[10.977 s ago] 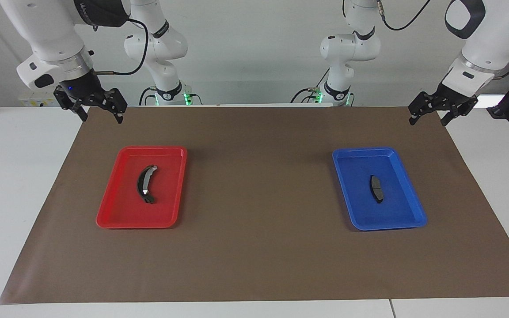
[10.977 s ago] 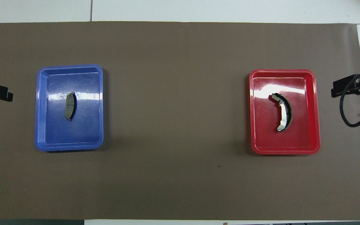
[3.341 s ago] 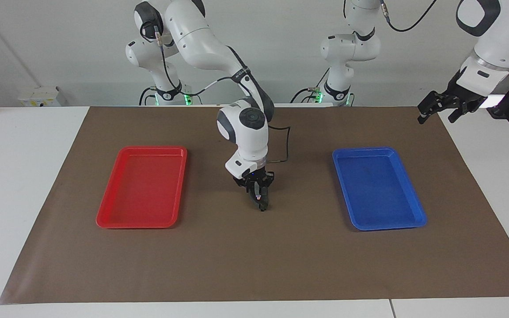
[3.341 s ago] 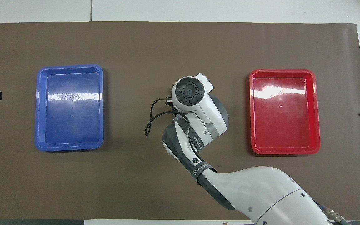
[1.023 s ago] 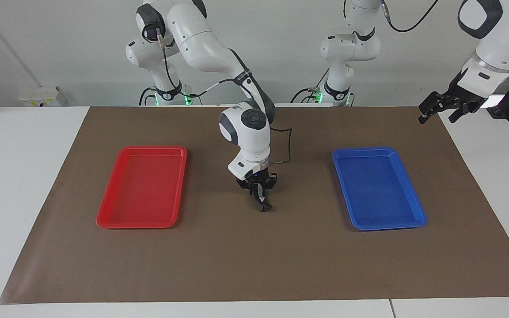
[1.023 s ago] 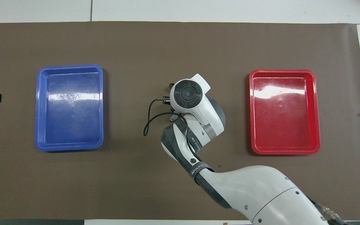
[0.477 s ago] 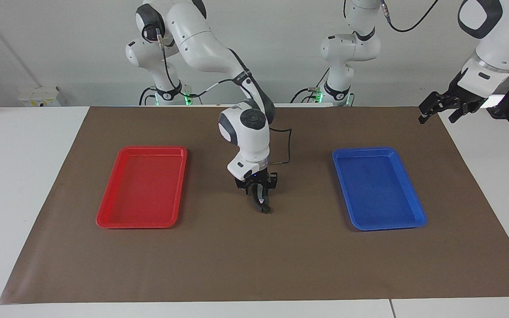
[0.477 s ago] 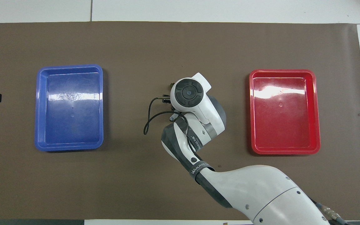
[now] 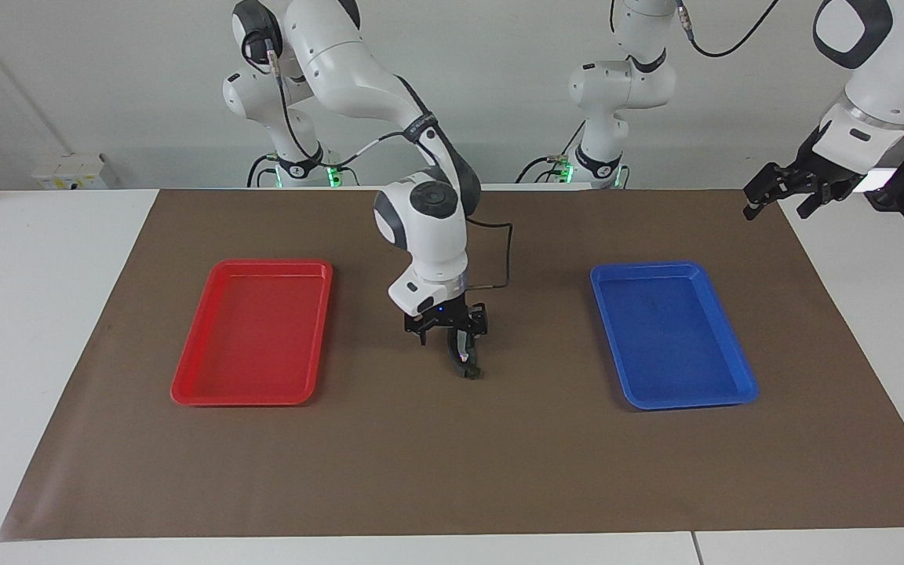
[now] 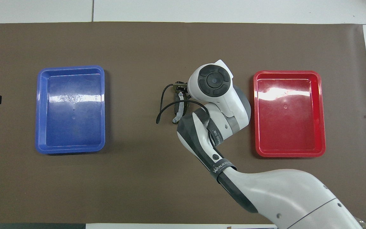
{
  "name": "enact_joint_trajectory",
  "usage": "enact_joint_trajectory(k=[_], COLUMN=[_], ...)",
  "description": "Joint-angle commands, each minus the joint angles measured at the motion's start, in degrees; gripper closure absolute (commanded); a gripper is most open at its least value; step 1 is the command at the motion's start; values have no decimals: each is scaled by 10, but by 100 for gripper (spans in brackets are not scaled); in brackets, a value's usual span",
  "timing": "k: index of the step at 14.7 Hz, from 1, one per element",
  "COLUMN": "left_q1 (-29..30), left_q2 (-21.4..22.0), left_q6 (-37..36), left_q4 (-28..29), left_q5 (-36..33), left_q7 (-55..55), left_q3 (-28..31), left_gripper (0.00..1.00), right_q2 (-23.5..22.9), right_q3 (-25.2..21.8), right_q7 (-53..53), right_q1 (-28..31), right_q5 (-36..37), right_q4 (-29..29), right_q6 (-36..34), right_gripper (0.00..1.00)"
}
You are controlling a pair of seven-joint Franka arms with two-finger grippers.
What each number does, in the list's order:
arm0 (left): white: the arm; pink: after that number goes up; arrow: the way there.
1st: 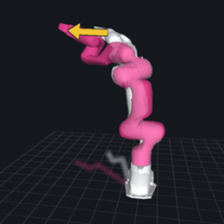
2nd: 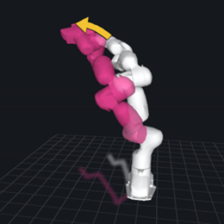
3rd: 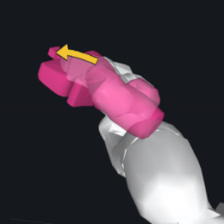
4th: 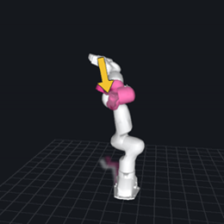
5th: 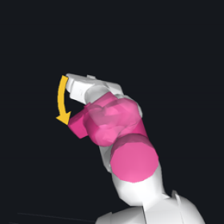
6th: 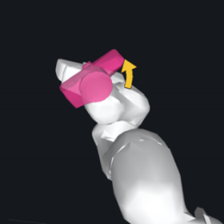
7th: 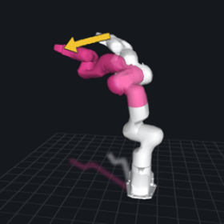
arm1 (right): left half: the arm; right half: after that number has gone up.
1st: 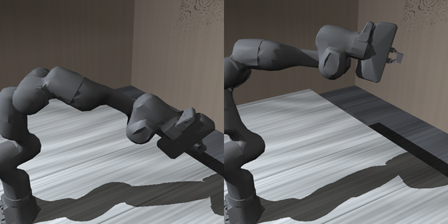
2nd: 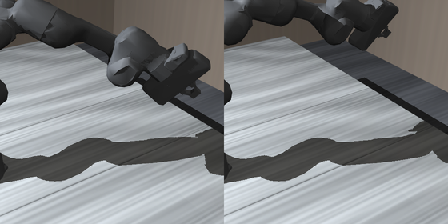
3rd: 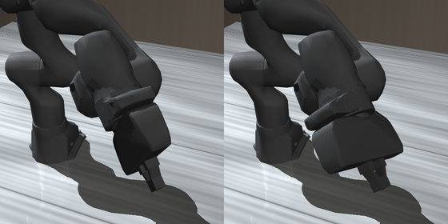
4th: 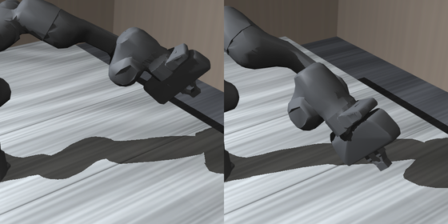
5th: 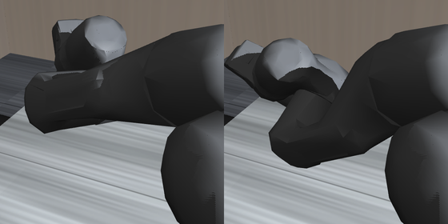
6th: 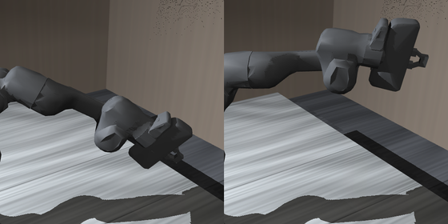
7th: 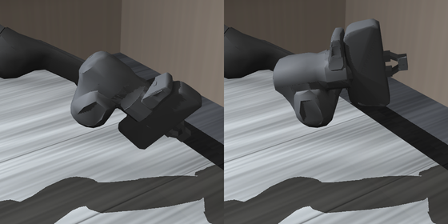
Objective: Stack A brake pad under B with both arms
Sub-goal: 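Lower the shoe onto the pad and open the right gripper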
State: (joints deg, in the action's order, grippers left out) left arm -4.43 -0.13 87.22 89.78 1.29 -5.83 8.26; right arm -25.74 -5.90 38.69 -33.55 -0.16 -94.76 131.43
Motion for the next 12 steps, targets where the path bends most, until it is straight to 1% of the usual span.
enact_joint_trajectory(k=[1,5,9,10,12], left_q1=[0,0,0,0,1], left_q2=[17,17,17,17,17], left_q6=[0,0,0,0,0], left_q4=[18,18,18,18,18], left_q5=[4,4,4,4,4], left_q7=[-4,-4,-4,-4,-4], left_q3=[1,1,1,1,1], left_gripper=[1,1,1,1,1], right_q2=[62,118,169,190,228], right_q3=[6,6,8,8,8], right_q7=[-6,-110,-186,-206,-239], right_q1=[56,137,197,211,236], right_q5=[29,33,33,32,31], right_q4=[-19,-19,-21,-36,-73], right_q6=[-41,-121,-200,-222,-234], right_gripper=[0,0,0,0,0])
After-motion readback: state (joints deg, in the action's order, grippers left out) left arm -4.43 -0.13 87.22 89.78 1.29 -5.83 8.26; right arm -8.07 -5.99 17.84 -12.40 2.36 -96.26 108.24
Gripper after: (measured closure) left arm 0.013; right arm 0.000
